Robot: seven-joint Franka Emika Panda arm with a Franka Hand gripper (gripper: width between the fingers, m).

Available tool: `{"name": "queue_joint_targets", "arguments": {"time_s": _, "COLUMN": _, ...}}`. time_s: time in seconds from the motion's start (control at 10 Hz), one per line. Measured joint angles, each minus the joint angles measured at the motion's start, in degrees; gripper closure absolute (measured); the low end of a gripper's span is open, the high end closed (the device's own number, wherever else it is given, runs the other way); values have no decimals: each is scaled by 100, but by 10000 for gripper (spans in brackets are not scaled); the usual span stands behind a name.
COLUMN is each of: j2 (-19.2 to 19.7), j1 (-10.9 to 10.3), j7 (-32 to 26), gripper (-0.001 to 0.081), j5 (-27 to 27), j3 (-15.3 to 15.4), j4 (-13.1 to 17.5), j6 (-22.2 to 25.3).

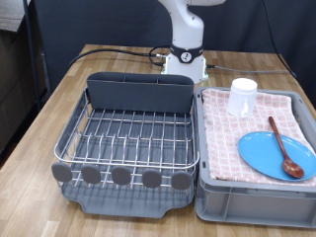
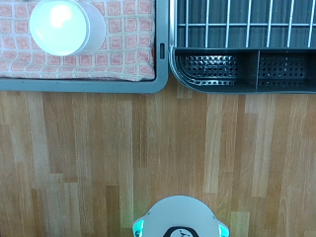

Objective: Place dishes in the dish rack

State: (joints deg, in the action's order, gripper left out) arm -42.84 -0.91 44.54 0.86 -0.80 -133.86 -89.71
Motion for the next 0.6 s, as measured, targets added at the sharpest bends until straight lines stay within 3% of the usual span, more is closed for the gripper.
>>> {"name": "queue_joint_targets", "arguments": {"time_s": 0.2, "j2": 78, "j1": -10, "j7": 139, "gripper": 4, "j5": 0, "j3": 165, "j4": 34, "j6": -32}}
{"name": "queue_joint_targets", "arguments": {"time_s": 0.6, "j2": 644, "j1": -44, "j7": 885, "gripper": 4, "j5": 133, "j3": 876, "j4": 329, "j6": -553}}
